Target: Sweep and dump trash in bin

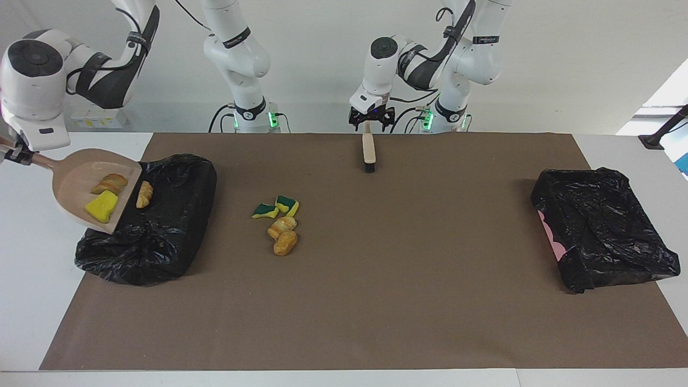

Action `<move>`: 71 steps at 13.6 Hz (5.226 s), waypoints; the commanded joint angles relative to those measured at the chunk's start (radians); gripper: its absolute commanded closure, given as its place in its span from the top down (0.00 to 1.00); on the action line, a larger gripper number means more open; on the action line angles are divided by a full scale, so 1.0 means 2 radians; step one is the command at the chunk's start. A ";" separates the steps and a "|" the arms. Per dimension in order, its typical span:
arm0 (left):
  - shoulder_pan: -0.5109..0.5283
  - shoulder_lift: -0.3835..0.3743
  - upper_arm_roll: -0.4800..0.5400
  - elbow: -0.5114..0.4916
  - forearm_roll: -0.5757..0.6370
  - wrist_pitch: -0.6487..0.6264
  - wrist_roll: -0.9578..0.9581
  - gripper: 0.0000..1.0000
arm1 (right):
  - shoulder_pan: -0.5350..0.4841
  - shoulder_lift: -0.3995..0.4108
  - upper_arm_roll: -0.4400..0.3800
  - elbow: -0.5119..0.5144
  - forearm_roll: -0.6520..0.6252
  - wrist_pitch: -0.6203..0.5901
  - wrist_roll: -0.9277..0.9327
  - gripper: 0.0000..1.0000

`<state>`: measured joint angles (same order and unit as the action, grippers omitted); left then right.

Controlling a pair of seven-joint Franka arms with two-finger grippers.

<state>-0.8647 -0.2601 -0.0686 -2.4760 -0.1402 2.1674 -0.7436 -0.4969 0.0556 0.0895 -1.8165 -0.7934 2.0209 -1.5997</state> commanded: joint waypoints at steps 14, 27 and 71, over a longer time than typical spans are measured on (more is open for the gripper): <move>0.355 0.115 0.005 0.487 0.083 -0.300 0.377 1.00 | 0.081 -0.067 0.010 -0.006 -0.007 -0.101 0.019 0.00; 0.422 0.098 0.004 0.523 0.072 -0.375 0.426 1.00 | 0.212 -0.011 0.016 -0.025 0.269 -0.095 0.273 0.00; 0.277 0.178 -0.001 0.450 0.074 -0.189 0.315 1.00 | 0.586 -0.052 0.027 -0.158 0.506 -0.031 1.160 1.00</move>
<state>-0.2719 0.0781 -0.0841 -1.5644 0.0115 1.7490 -0.0772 0.6476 0.0526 0.1457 -1.9884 0.1727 1.8800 0.6936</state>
